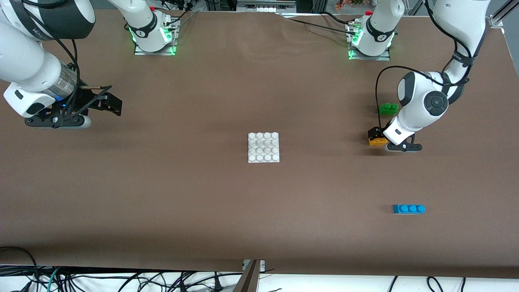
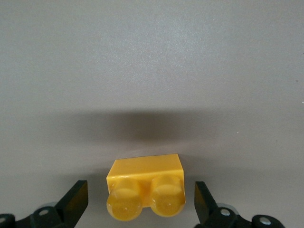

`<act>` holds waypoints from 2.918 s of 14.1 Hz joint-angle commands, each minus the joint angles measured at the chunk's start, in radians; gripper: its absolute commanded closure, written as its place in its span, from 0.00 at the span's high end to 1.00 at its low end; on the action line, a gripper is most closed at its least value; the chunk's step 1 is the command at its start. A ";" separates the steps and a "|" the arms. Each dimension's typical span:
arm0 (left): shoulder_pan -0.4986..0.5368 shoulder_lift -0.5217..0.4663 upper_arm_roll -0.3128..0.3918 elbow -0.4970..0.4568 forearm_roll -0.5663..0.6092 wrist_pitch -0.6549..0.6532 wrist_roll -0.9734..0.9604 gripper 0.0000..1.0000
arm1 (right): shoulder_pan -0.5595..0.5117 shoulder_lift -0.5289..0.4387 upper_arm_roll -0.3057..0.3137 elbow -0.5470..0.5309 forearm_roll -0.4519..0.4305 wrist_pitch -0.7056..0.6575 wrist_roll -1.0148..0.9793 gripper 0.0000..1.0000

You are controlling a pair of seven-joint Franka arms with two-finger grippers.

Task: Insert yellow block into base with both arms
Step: 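Grasp the yellow block with the left gripper and lift it, then carry the yellow block with the left gripper over the base plate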

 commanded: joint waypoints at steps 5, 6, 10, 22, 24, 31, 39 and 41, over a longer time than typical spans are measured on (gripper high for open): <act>-0.005 -0.014 0.000 -0.002 -0.014 0.003 -0.004 0.49 | -0.014 0.016 -0.005 0.035 -0.028 -0.055 -0.121 0.99; -0.005 -0.015 0.000 -0.001 -0.014 0.001 -0.004 0.49 | -0.014 0.017 -0.019 0.035 -0.023 -0.053 -0.119 0.99; -0.005 -0.067 0.000 0.013 -0.014 -0.040 -0.002 0.49 | -0.011 0.019 -0.018 0.035 -0.014 -0.046 -0.067 0.99; -0.090 0.017 -0.239 0.531 -0.015 -0.556 -0.276 0.50 | -0.002 0.020 -0.010 0.035 -0.011 -0.007 -0.069 0.99; -0.171 0.101 -0.239 0.655 -0.023 -0.560 -0.318 0.50 | -0.002 0.020 -0.010 0.035 -0.011 -0.004 -0.067 0.99; -0.454 0.402 -0.204 0.973 -0.003 -0.550 -0.588 0.51 | -0.005 0.024 -0.013 0.033 -0.009 0.003 -0.067 0.99; -0.657 0.482 -0.061 0.975 0.014 -0.472 -0.663 0.61 | -0.005 0.024 -0.013 0.033 -0.011 0.003 -0.067 0.99; -0.657 0.482 -0.061 0.975 0.014 -0.470 -0.663 0.62 | -0.006 0.024 -0.013 0.033 -0.011 0.003 -0.069 0.99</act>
